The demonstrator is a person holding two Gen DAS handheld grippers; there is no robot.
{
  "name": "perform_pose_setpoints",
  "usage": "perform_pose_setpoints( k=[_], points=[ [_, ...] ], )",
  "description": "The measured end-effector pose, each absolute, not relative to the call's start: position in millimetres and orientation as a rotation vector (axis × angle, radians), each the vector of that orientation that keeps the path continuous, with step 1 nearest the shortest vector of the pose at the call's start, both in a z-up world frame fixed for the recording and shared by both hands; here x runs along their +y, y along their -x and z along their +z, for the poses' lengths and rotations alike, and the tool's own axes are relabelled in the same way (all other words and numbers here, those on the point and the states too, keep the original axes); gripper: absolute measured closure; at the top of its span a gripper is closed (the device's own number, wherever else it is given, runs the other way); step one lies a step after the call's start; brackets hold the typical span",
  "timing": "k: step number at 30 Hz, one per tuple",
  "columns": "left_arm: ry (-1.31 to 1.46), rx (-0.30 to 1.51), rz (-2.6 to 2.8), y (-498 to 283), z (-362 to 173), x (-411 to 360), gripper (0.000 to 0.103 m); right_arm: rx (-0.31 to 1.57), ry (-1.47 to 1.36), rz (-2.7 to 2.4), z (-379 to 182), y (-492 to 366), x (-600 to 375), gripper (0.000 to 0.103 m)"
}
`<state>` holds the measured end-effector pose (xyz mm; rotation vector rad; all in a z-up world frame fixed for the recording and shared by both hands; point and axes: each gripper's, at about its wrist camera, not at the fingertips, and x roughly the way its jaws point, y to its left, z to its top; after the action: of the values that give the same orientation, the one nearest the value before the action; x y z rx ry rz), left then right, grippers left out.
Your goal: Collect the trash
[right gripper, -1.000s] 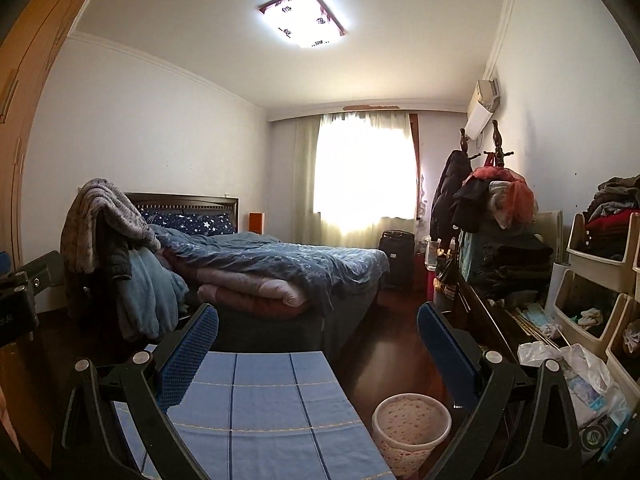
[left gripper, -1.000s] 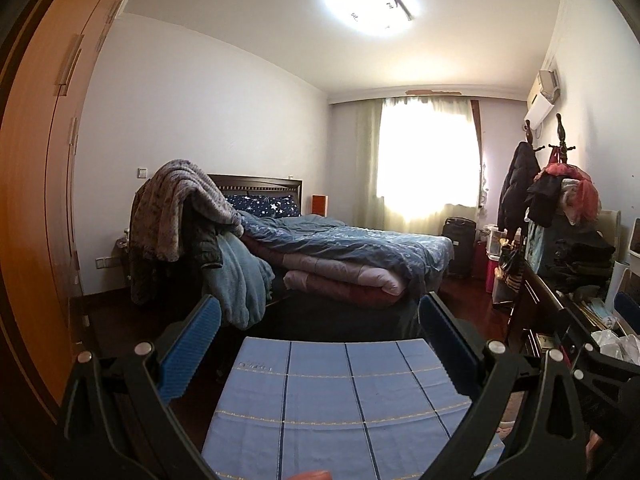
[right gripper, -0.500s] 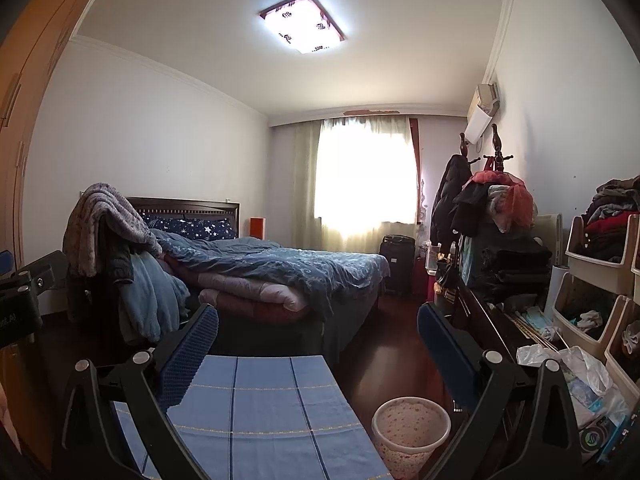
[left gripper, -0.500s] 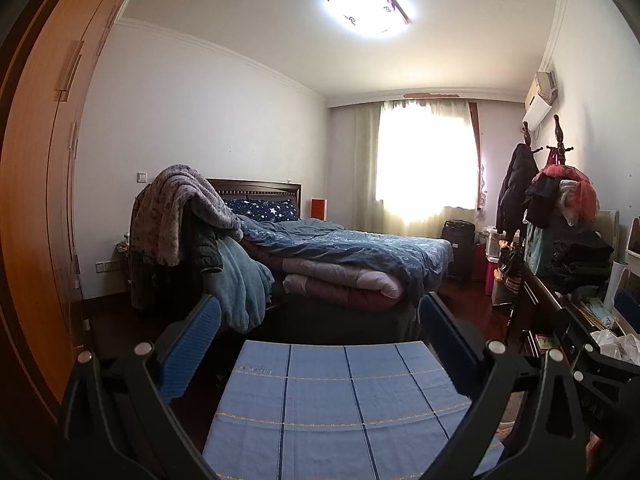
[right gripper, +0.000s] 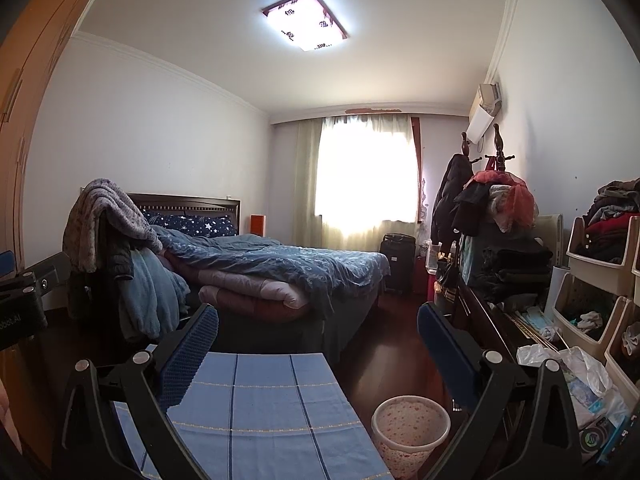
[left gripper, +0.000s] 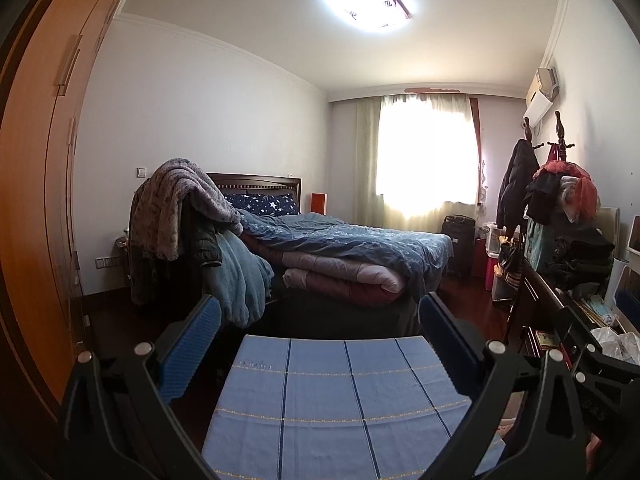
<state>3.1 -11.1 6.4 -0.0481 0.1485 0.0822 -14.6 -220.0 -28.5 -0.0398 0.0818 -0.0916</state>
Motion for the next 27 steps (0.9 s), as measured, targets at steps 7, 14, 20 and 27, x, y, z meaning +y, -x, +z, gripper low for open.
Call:
perform_pose_setpoints(
  k=[7, 14, 20, 27],
  points=[
    [0.046, 0.151, 0.082, -2.4, 4.5, -12.4, 0.003, 0.083, 0.042, -0.093, -27.9, 14.4, -219.8, 0.004],
    [0.054, 0.153, 0.085, -1.1, -1.5, -13.4, 0.003, 0.086, 0.046, -0.09, -28.1, 13.9, -219.2, 0.004],
    [0.057, 0.154, 0.082, 0.7, -3.2, -14.4, 0.003, 0.087, 0.049, -0.089, -27.6, 13.6, -218.6, 0.004],
    [0.059, 0.155, 0.08, 0.3, -2.3, -13.0, 0.003, 0.088, 0.051, -0.089, -27.2, 13.3, -218.5, 0.004]
  ],
)
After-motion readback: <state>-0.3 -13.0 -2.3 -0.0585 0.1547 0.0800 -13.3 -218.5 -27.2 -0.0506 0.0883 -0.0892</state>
